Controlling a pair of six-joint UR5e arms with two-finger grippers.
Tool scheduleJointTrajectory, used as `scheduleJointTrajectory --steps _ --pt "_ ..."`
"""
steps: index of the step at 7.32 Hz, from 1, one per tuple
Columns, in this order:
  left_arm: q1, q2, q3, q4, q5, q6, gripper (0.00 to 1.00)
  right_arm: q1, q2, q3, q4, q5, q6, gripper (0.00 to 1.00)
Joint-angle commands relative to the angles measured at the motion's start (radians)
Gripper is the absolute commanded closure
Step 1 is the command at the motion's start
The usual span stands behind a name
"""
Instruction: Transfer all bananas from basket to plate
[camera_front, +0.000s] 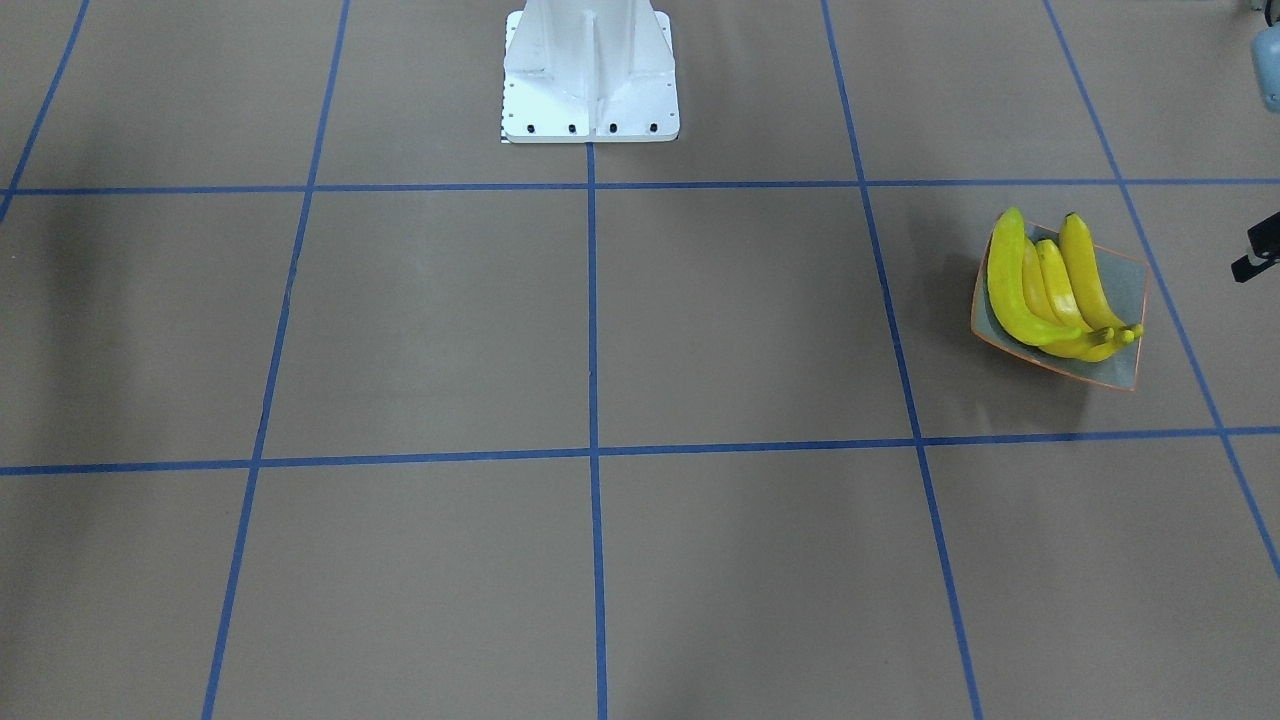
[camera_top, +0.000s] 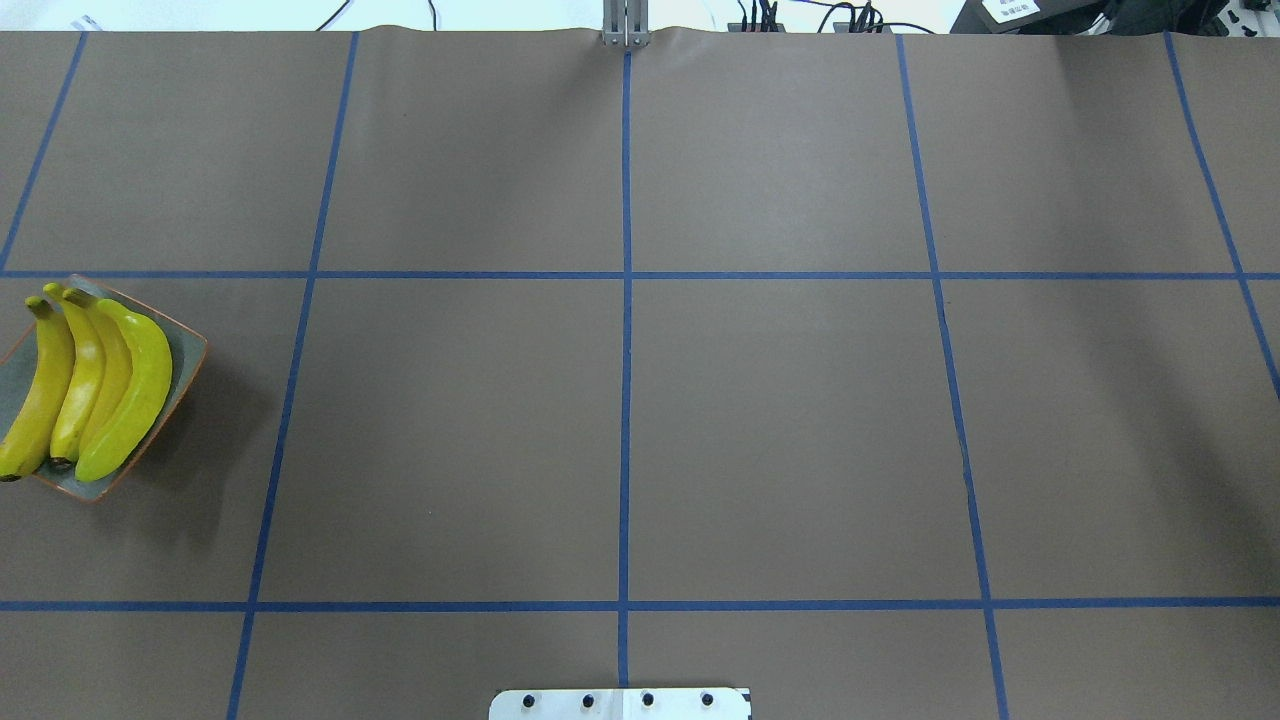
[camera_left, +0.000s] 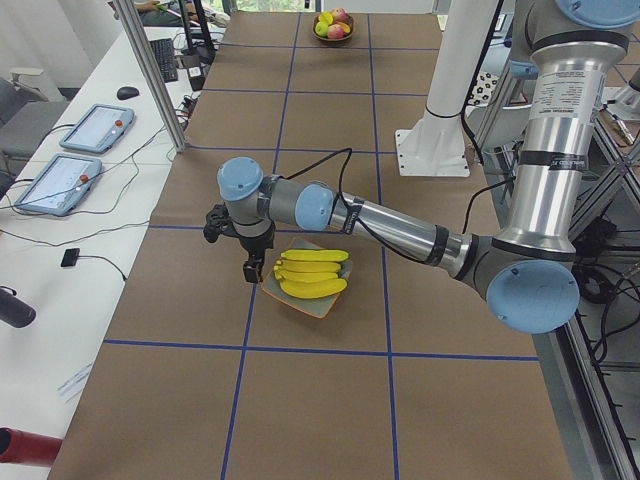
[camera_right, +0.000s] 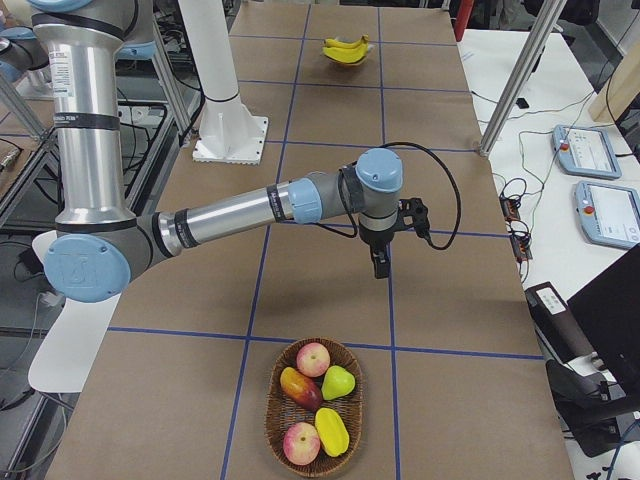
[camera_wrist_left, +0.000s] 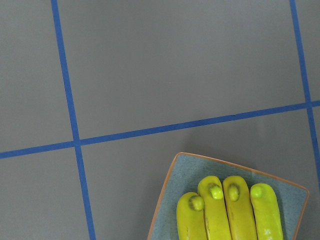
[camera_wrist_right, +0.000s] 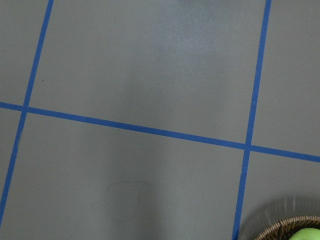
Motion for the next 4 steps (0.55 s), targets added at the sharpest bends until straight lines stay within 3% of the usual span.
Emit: scheduleJointTrajectory --steps 1,4 --pt "-0.001 0.021 -0.027 -0.004 0.014 -0.069 0.0 -0.021 0.023 -0.009 -0.003 0.002 -0.001 0.0" --pt "0.003 0.006 -0.008 -0.02 0.024 -0.07 0.0 -0.035 0.024 -0.012 -0.003 -0.001 -0.001 0.0"
